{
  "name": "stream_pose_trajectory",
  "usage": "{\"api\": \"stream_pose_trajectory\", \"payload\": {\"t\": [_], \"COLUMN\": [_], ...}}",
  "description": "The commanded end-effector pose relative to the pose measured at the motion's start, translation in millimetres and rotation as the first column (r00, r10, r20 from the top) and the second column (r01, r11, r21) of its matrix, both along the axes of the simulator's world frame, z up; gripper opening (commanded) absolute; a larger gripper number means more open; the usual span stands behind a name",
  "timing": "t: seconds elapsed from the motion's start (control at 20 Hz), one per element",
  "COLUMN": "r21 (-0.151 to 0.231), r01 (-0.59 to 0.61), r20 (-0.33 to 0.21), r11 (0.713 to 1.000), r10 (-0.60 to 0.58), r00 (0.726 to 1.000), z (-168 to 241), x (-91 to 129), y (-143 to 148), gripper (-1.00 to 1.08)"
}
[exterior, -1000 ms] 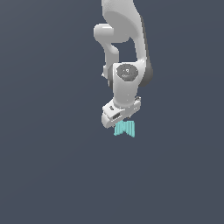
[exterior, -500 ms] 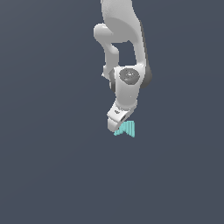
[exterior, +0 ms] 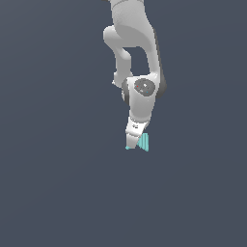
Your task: Pick up the object and move it to a goal position.
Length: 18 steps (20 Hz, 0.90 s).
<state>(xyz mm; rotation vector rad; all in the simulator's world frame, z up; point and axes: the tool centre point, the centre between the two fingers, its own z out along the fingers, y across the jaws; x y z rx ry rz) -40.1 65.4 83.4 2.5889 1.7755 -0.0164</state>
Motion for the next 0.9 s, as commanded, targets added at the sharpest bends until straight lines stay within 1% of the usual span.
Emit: {"api": "stream_pose_trajectory", "payload": {"t": [0.0, 0.2, 0.45, 0.7, 0.85], "r21": [0.002, 0.004, 0.007, 0.008, 0.008], "r01": [-0.072, -0.161, -0.236, -0.271, -0.269], "r20": [0.002, 0.004, 0.006, 0.007, 0.007], "r11": [0.997, 0.987, 0.972, 0.963, 0.963], "r10": [0.072, 0.161, 0.236, 0.271, 0.269], "r00": [0.997, 0.987, 0.972, 0.963, 0.963], "z": [-4, -9, -13, -15, -15], "x": [-2, -5, -7, -9, -9], "y": [3, 6, 9, 11, 10], "gripper": [1.0, 1.0, 1.0, 1.0, 1.0]}}
